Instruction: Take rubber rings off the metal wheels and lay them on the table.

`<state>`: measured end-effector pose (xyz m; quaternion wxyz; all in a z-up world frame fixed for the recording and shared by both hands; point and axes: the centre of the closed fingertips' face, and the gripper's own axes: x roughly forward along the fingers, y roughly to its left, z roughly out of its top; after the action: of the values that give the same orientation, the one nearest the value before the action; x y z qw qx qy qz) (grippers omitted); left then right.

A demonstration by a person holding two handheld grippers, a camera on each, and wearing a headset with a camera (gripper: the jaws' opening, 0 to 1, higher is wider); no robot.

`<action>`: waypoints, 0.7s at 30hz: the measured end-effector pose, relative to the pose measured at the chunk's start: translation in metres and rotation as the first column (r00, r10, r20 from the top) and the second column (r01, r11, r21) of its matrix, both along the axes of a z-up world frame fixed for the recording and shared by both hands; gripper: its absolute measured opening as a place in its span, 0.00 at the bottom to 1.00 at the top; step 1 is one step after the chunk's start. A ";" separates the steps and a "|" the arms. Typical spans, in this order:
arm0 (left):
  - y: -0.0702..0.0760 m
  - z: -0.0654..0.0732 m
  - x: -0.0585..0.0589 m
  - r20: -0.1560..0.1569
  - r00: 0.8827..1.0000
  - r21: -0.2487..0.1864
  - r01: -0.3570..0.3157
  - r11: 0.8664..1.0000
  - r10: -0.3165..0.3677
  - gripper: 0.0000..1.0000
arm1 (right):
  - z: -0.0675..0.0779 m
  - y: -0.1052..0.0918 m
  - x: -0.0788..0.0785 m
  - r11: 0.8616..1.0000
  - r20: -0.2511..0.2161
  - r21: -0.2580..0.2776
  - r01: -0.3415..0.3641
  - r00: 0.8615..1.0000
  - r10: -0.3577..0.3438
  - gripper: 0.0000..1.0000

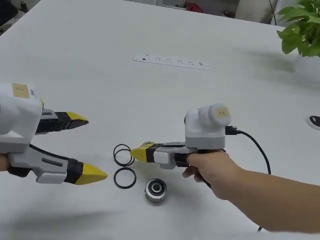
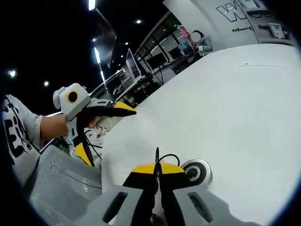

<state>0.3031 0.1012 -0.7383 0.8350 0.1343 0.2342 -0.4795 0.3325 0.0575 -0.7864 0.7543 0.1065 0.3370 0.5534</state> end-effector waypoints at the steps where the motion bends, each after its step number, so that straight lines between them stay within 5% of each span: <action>1: 0.000 0.000 0.000 0.000 1.000 0.000 -0.001 1.000 0.001 0.78 | 0.000 0.000 0.000 1.000 0.002 -0.001 0.000 1.000 0.000 0.00; 21: 0.001 -0.001 0.002 -0.006 1.000 0.002 -0.002 1.000 0.002 0.78 | 0.003 0.001 -0.002 0.999 0.069 -0.036 -0.031 0.997 0.033 0.09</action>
<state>0.3052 0.1019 -0.7394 0.8346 0.1334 0.2372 -0.4789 0.3308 0.0590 -0.7835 0.7584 0.0687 0.3217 0.5627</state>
